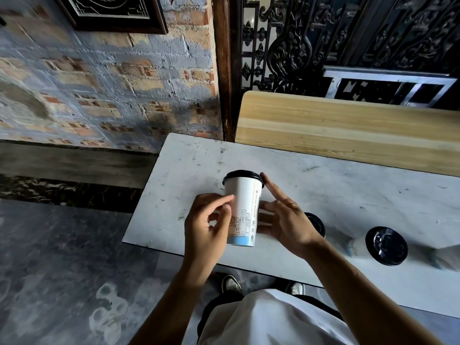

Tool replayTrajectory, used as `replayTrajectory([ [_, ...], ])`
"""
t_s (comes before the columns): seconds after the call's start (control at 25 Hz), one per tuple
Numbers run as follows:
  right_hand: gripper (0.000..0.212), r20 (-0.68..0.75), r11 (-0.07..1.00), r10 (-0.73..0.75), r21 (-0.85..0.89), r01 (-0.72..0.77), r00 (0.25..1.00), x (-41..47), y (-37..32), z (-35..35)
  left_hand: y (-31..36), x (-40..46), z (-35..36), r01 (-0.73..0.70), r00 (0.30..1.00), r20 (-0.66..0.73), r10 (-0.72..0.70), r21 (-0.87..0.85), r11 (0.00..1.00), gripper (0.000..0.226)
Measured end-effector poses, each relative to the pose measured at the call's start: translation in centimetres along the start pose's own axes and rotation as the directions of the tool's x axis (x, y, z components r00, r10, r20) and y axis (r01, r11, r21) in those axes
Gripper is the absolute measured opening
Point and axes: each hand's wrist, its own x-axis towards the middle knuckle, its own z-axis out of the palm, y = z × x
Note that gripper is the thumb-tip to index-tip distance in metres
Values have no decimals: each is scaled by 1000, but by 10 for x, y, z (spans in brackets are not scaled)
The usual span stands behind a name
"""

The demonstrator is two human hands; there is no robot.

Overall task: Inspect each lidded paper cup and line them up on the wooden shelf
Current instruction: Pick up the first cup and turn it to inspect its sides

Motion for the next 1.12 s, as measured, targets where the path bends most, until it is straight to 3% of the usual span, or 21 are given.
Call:
replayTrajectory([
  [0.28,76,41,998,-61,16,60,997,-5,-3,-5,1,-3,-1,47,999,24,-46,-63,997,35],
  [0.36,69,65,997,-75,7,75,995,-5,-2,-7,1,-2,-2,66,997,41,-63,-70,995,29],
  [0.48,58,40,998,-57,1,57,998,-5,-4,-5,1,0,-2,-3,998,62,8,-75,997,21],
  [0.6,67,7,998,-37,57,36,999,-5,-3,-4,-2,1,-4,-83,993,77,85,-38,996,33],
  [0.76,72,11,997,-50,65,49,999,-3,-6,-7,0,-2,-2,-86,992,87,86,-8,996,42],
  [0.96,75,-4,997,-61,39,61,998,-8,-6,-5,10,-3,2,40,999,39,-35,-121,992,18],
  [1.12,69,-21,994,-93,49,94,995,-10,-5,-5,14,-6,3,209,978,57,-201,-248,946,21],
])
